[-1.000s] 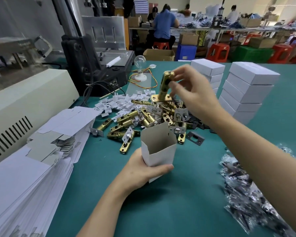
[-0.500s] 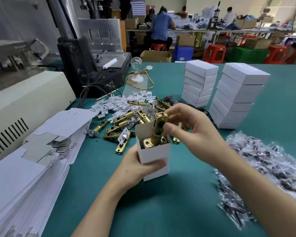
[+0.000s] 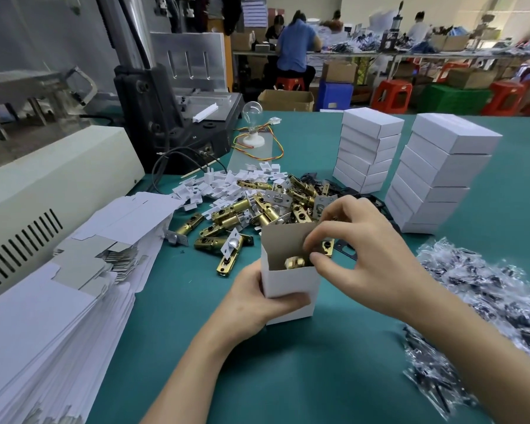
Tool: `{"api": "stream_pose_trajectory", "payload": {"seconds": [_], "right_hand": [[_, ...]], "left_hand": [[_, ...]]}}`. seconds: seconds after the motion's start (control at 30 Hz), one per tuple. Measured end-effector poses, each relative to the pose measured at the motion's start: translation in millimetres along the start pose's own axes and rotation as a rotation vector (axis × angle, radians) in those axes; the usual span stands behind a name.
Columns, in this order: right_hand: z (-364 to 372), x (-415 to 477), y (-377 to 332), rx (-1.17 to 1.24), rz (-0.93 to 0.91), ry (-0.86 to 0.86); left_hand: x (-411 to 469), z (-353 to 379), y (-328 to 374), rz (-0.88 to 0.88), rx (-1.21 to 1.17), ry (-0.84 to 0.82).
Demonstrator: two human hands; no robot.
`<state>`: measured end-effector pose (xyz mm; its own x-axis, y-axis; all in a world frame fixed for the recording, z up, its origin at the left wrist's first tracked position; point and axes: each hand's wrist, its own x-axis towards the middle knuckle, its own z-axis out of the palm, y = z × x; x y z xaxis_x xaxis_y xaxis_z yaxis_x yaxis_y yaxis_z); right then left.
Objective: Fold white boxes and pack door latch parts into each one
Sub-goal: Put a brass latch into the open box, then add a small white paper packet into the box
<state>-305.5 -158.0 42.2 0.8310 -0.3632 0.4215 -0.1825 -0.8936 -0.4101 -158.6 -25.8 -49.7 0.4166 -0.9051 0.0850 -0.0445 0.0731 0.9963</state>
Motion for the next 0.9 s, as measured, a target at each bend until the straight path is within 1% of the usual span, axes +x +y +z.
{"api": "stream_pose_trajectory", "payload": {"seconds": [0.07, 0.17, 0.23, 0.33, 0.47, 0.57, 0.63, 0.73, 0.9], "right_hand": [[-3, 4, -4, 0.044, -0.022, 0.034], [-13, 26, -9, 0.229, -0.007, 0.109], [-16, 55, -14, 0.257, -0.007, 0.095], [0, 111, -22, 0.141, -0.084, -0.065], [55, 177, -31, -0.117, -0.126, -0.461], [101, 209, -30, -0.322, -0.229, -0.65], [125, 224, -27, -0.429, -0.278, -0.713], [149, 238, -20, -0.56, -0.328, -0.739], [163, 248, -11, -0.557, -0.311, -0.763]], "left_hand": [[-1, 1, 0, -0.008, -0.007, -0.027], [0, 2, 0, -0.02, -0.031, -0.074], [1, 1, 0, -0.031, -0.04, -0.109], [0, 0, -1, -0.046, -0.072, -0.142], [2, 0, -4, -0.055, -0.089, -0.158], [4, 0, -4, -0.035, -0.099, -0.175], [3, -1, -5, -0.02, -0.1, -0.188], [4, -4, -7, -0.02, -0.092, -0.161], [3, -2, -4, -0.015, -0.156, -0.151]]}}
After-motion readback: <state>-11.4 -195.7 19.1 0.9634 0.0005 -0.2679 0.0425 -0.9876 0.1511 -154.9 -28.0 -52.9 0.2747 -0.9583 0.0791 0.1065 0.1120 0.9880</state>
